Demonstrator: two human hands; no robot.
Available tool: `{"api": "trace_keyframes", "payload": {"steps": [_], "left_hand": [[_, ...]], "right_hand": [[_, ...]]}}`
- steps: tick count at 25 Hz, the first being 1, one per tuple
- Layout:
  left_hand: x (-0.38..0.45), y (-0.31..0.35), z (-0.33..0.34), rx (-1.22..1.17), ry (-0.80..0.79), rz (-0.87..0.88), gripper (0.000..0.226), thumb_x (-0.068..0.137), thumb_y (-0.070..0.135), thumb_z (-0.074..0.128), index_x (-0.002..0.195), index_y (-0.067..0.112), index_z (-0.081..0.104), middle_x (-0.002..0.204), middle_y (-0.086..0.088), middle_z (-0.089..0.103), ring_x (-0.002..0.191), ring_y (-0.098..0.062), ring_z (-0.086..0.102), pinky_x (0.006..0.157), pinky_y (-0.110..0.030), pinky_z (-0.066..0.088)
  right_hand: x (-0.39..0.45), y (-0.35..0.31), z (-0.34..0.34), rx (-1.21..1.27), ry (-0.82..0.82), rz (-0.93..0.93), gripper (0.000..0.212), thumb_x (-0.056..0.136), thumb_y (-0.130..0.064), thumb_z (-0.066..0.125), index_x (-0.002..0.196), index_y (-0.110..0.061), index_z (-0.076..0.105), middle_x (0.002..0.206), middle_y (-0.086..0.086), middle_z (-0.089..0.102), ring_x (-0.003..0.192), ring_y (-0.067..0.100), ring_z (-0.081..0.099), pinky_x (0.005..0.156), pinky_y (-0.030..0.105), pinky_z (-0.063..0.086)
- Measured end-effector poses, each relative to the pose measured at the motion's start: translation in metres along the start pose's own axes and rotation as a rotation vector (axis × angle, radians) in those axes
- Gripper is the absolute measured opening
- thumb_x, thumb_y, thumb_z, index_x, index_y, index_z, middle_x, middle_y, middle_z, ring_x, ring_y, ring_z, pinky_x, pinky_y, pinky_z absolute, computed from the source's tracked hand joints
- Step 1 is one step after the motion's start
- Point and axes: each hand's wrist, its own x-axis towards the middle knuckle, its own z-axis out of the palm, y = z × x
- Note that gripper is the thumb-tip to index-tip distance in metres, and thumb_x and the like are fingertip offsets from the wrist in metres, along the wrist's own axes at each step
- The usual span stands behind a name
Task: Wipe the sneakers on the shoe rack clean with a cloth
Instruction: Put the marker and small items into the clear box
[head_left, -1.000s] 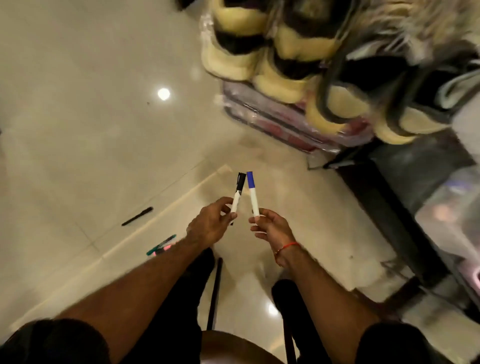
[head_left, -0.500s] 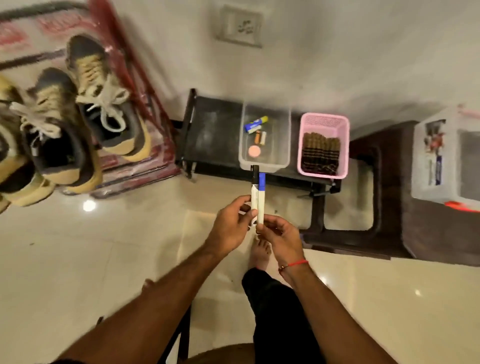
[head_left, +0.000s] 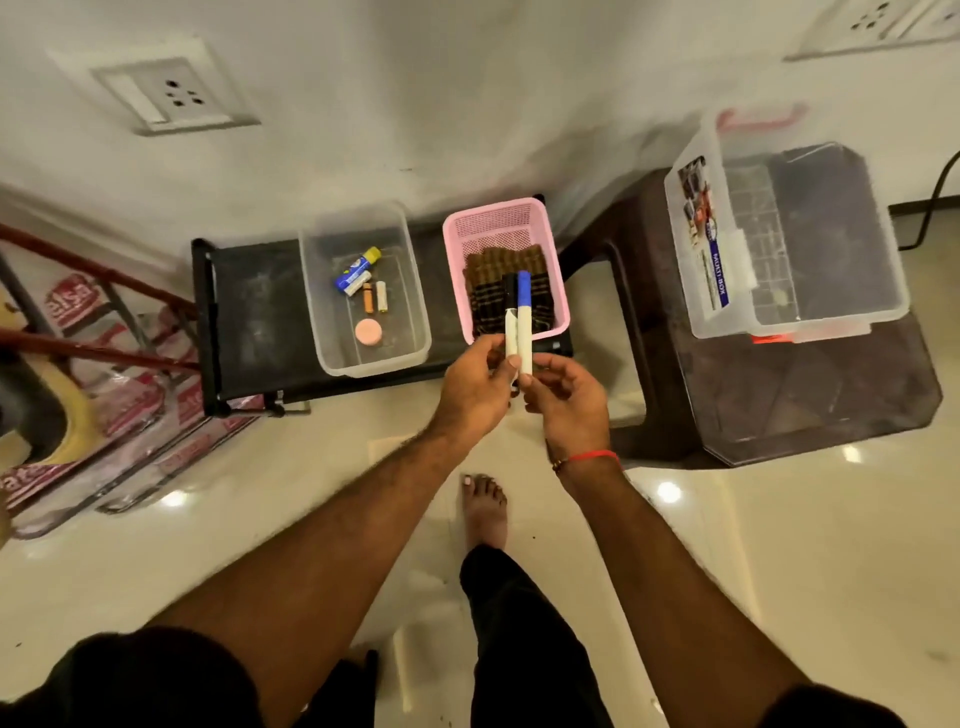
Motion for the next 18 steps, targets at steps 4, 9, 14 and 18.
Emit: {"api": "trace_keyframes", "payload": {"steps": [4,9,14,18], "left_hand": [[0.003,0.029,0.015,-0.06,0.009,0.082,0.032,0.102,0.021,0.061,0.133,0.016,0.059,0.12,-0.001,0.069,0.1,-0.014,0.07,0.082,-0.037,0.063],[-0.011,0.115,0.054,-0.165,-0.059,0.262,0.035,0.097,0.026,0.068,0.131,0.021,0.061,0.115,0.004,0.071,0.106,-0.007,0.069,0.085,-0.029,0.061],[0.003,0.188,0.106,0.031,-0.168,0.332,0.056,0.095,0.023,0.071,0.147,0.022,0.05,0.099,0.006,0.073,0.087,-0.004,0.072,0.074,-0.022,0.061],[0.024,0.22,0.143,0.239,-0.207,0.339,0.061,0.096,0.015,0.069,0.151,0.024,0.043,0.106,-0.004,0.072,0.07,-0.01,0.072,0.05,-0.013,0.052]], "right_hand": [[0.002,-0.023,-0.019,0.026,0.062,-0.104,0.027,0.09,-0.009,0.07,0.116,-0.012,0.066,0.102,-0.001,0.074,0.09,0.017,0.07,0.081,0.045,0.06],[-0.01,-0.087,-0.088,0.0,0.28,-0.378,0.026,0.093,-0.012,0.067,0.12,-0.01,0.066,0.109,0.001,0.072,0.098,0.015,0.069,0.084,0.031,0.058],[0.011,-0.128,-0.173,-0.212,0.469,-0.4,0.032,0.088,-0.018,0.075,0.118,-0.015,0.066,0.096,0.0,0.072,0.085,0.01,0.068,0.072,0.018,0.054],[0.044,-0.126,-0.216,-0.351,0.559,-0.233,0.028,0.085,-0.03,0.076,0.11,-0.025,0.065,0.095,-0.002,0.072,0.095,0.022,0.066,0.085,0.043,0.056]]}}
